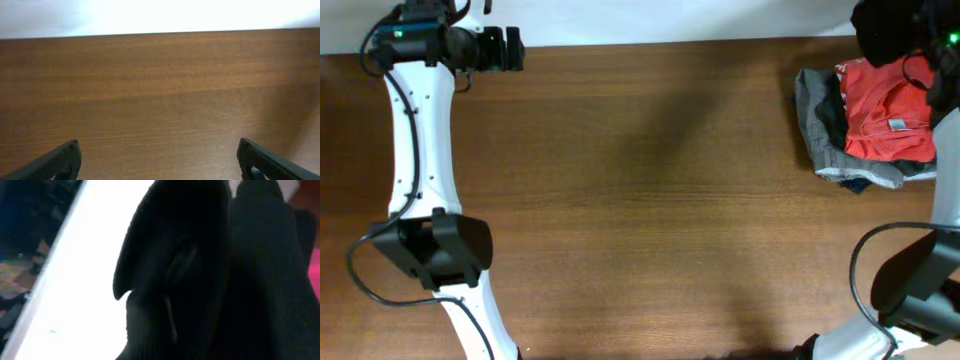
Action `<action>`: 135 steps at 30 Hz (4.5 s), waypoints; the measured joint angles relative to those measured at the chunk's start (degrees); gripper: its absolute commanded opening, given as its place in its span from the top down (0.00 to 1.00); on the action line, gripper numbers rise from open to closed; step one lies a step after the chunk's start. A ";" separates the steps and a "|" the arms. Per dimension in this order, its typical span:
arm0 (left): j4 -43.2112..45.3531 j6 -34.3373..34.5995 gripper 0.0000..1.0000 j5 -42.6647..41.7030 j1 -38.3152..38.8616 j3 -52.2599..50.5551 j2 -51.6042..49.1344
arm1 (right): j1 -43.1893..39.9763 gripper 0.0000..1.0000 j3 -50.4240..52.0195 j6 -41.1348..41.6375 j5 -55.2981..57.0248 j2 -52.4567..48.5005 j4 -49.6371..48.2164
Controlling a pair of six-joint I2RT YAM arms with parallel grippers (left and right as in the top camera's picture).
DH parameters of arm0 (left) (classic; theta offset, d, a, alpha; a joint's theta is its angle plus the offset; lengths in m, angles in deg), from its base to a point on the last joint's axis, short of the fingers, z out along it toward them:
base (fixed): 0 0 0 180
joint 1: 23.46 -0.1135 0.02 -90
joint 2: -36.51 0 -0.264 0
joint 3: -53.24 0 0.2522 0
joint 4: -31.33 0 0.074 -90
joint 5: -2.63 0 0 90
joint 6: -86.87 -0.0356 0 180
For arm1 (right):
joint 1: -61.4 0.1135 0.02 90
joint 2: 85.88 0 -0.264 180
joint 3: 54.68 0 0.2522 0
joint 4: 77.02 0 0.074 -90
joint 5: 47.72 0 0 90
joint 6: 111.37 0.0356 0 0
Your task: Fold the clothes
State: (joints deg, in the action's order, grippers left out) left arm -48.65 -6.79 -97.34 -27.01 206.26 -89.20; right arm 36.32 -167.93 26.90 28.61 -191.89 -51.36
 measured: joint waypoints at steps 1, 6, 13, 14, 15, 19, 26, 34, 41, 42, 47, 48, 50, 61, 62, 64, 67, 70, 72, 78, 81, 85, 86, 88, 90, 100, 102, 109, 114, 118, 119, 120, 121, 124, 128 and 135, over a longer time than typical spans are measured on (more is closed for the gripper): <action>-0.02 0.00 0.01 0.00 0.07 0.00 -0.35 | -0.26 0.96 0.00 -0.04 -0.42 -0.31 1.01; 0.00 0.00 0.01 0.00 0.42 -0.31 -0.57 | -1.18 0.96 0.00 -0.48 -1.97 -1.92 4.63; -0.02 0.00 0.01 0.00 0.63 -0.31 -0.57 | -1.92 0.96 -0.07 -0.70 -3.04 -2.12 11.74; 0.00 0.00 0.01 0.02 0.63 -0.33 -0.57 | -2.23 0.95 -0.11 -0.63 -3.19 -2.12 13.55; -0.02 0.00 0.01 0.00 0.63 -0.33 -0.57 | -2.64 0.91 -0.11 -0.68 -3.34 -2.12 15.52; 0.00 0.00 0.01 0.02 0.63 -0.33 -0.57 | -4.74 0.71 -0.22 -0.74 -3.98 -2.12 23.85; 0.00 0.00 0.01 0.02 0.63 -0.33 -0.57 | -8.37 0.56 -0.31 -1.51 -5.16 -2.12 35.23; 0.04 0.00 0.01 0.00 0.63 -0.33 -0.57 | -10.88 0.36 -0.48 -16.83 -10.03 -2.10 43.32; 0.00 0.00 0.01 0.00 0.63 -0.33 -0.57 | -14.38 0.21 -0.48 -30.08 -12.15 0.63 52.48; 0.02 0.00 0.01 0.00 0.63 -0.33 -0.57 | -15.08 0.21 -0.48 -31.56 -12.20 1.36 53.35; 0.00 0.00 0.01 0.00 0.63 -0.33 -0.57 | -16.68 0.27 -0.48 -37.66 -12.39 4.70 55.67; 0.00 0.00 0.01 0.00 0.63 -0.33 -0.57 | -16.68 0.34 -0.48 -38.60 -12.39 5.27 55.76; 0.02 0.00 0.01 0.02 0.63 -0.33 -0.57 | -16.52 0.66 -0.48 -40.61 -12.41 6.36 55.34; 1.36 0.00 0.01 0.00 0.63 -0.33 -0.57 | -10.49 0.96 -0.66 -46.66 -8.13 7.21 34.03; 1.44 0.00 0.01 0.00 0.63 -0.33 -0.57 | -9.81 0.96 -0.70 -46.82 -7.37 6.86 32.96; 1.90 0.00 0.01 0.02 0.63 -0.33 -0.57 | -8.31 0.96 -0.72 -46.90 -5.22 5.66 29.20; 2.54 0.00 0.01 0.00 0.63 -0.33 -0.66 | -6.95 0.96 -0.79 -46.97 -2.58 2.56 22.86; 2.62 0.00 0.01 0.00 0.66 -0.31 -1.62 | -6.71 0.96 -0.81 -47.01 -1.18 -1.25 17.31; 2.58 0.00 0.01 0.00 0.72 -0.31 -3.08 | -6.71 0.94 -0.83 -46.99 -0.35 -4.46 14.51; 3.23 0.00 0.01 0.02 1.40 -0.37 -6.62 | -6.73 0.93 -0.87 -46.71 0.57 -14.25 11.98; 4.13 0.00 0.01 0.00 1.73 -0.37 -7.61 | -6.69 0.93 -1.18 -46.60 0.85 -18.64 12.52; 5.01 0.00 0.01 0.00 1.95 -0.37 -8.92 | -6.69 0.93 -3.32 -46.51 1.27 -20.87 13.73; 5.07 0.00 0.01 0.00 1.92 -0.37 -9.29 | -6.62 0.93 -3.65 -46.51 1.27 -21.07 13.99; 5.25 0.00 0.01 0.00 1.92 -0.37 -9.88 | -6.56 0.93 -3.98 -46.51 1.40 -21.38 14.19; 5.25 0.00 0.01 0.02 1.92 -0.37 -10.29 | -6.51 0.93 -4.13 -46.49 1.40 -21.44 14.25; 5.51 -0.02 0.01 2.99 1.92 -0.42 -10.82 | -6.14 0.88 -8.50 -46.53 0.83 -20.46 21.77; 5.57 -0.02 0.01 3.15 1.92 -0.42 -10.82 | -5.79 0.73 -11.21 -46.18 0.52 -19.82 25.44; 5.62 0.00 0.01 3.41 1.92 -0.42 -10.82 | -4.09 0.39 -24.33 -45.75 -1.42 -13.03 37.70; 5.60 -0.02 0.01 3.43 1.92 -0.42 -10.82 | -3.52 0.28 -32.65 -45.70 -2.38 -6.01 46.51; 5.60 -0.02 0.01 3.43 1.92 -0.42 -10.82 | -2.32 0.22 -35.21 -45.55 -4.22 -1.66 52.11; 5.60 -0.02 0.01 3.43 1.92 -0.42 -10.82 | -1.64 0.20 -35.26 -45.64 -4.72 -1.05 53.18; 5.60 0.00 0.01 3.43 1.92 -0.42 -10.82 | -0.76 0.01 -35.26 -45.59 -5.40 -0.61 54.27; 5.60 -0.02 0.01 3.41 1.92 -0.42 -10.82 | 0.24 0.01 -35.26 -45.64 -6.21 -0.37 55.17; 5.60 0.00 0.01 3.43 1.92 -0.42 -10.82 | 4.11 0.01 -35.26 -45.68 -9.75 -0.31 58.07; 5.60 -0.02 0.01 3.43 1.92 -0.42 -10.82 | 11.19 0.02 -35.26 -45.64 -15.34 -0.33 62.77; 5.60 -0.02 0.01 3.43 1.92 -0.42 -10.82 | 21.57 0.01 -35.26 -45.66 -18.58 -0.33 64.65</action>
State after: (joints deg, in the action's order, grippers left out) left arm -43.05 -6.82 -93.91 -25.09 205.84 -100.02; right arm 57.90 -203.18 -18.76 10.03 -192.22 13.29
